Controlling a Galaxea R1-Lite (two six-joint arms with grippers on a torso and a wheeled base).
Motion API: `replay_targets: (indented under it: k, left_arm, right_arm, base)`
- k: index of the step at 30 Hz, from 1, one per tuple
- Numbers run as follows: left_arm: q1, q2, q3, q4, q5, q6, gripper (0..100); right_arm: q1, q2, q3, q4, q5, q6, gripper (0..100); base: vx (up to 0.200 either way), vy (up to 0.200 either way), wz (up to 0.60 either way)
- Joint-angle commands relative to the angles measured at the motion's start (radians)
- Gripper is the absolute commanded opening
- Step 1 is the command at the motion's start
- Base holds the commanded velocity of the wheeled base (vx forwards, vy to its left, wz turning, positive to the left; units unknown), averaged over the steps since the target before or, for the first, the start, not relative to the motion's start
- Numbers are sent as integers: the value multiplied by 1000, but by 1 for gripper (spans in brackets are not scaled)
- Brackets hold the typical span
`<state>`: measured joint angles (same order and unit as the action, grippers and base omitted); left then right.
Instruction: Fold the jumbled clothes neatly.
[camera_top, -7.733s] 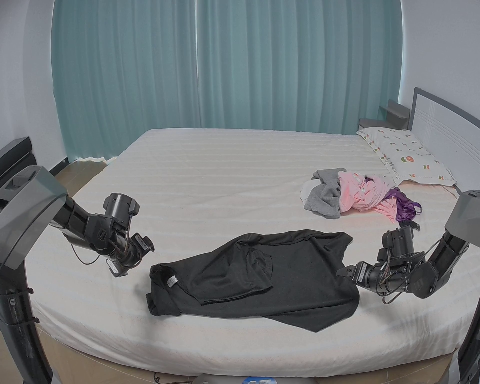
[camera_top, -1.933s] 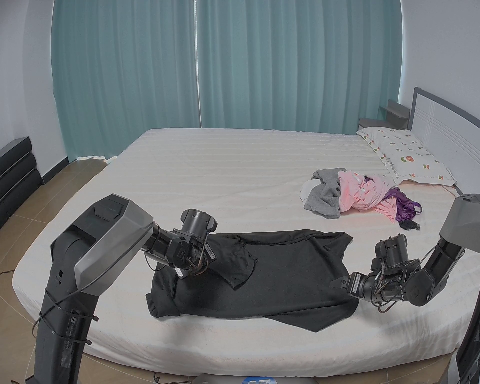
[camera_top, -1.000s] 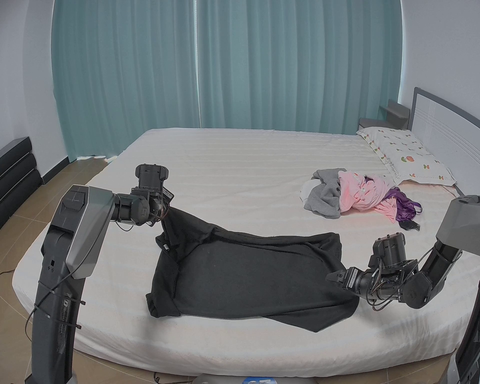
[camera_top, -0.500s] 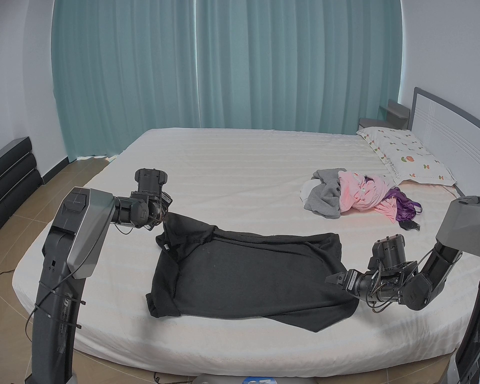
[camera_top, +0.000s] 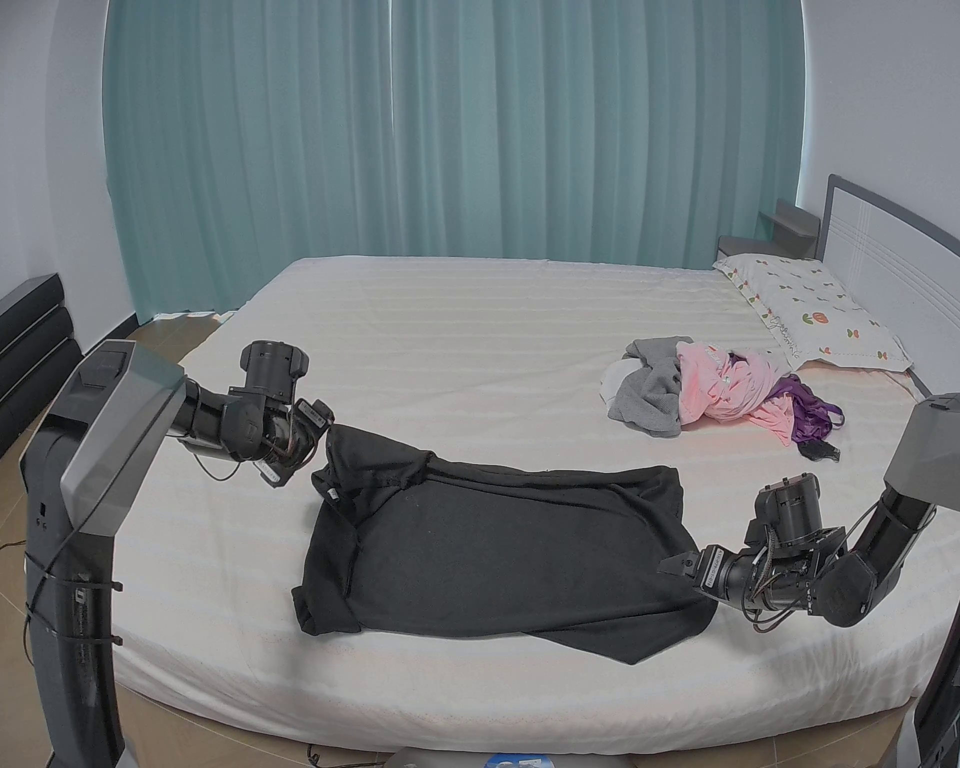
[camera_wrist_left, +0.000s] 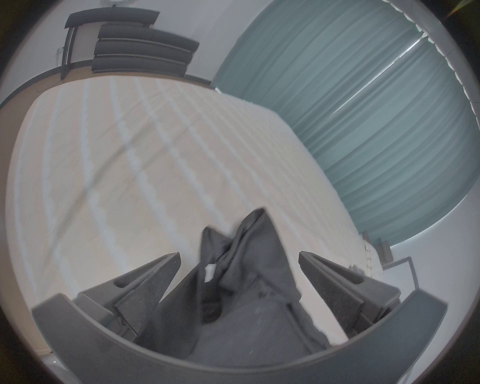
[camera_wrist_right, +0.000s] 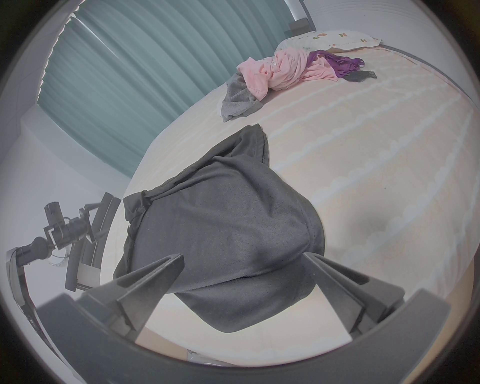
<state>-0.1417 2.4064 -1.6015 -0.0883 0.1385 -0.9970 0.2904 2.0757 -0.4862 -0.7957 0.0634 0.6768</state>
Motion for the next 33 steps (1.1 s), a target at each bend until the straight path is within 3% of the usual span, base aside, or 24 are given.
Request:
replay_targets:
  k: [1,6,12,17,23,31,32,33]
  left_arm:
    - [-42,-234,327,-7,-102,1,100]
    - [-127,-309,528,-14,-108,5,100]
    - [-207,-326,663,-76,-94,31,100]
    - [-216,-328,698,-67,-82,107,100]
    - [-237,-286,706,-67,7,123,100]
    - [-242,-280,735,-65,26,186,100]
    - [-245,-276,739,-57,26,187,0]
    - [-245,-273,739,-51,26,187,0]
  right_arm:
    - [1,-43,52,-2,3,1,100]
    - [1,-46,101,-62,3,1,100]
    - [4,-39,135,-108,3,3,100]
    - [6,-40,147,-108,3,1,100]
    - [6,-23,144,-109,3,0,100]
    - [7,-22,147,-114,3,0,100]
    - [9,-23,147,-114,3,0,100]
    - [9,-23,147,-114,3,0,100]
  base:
    - [0,0,0]
    - [0,0,0]
    - [0,0,0]
    - [0,0,0]
    - [0,0,0]
    - [0,0,0]
    - [0,0,0]
    - [0,0,0]
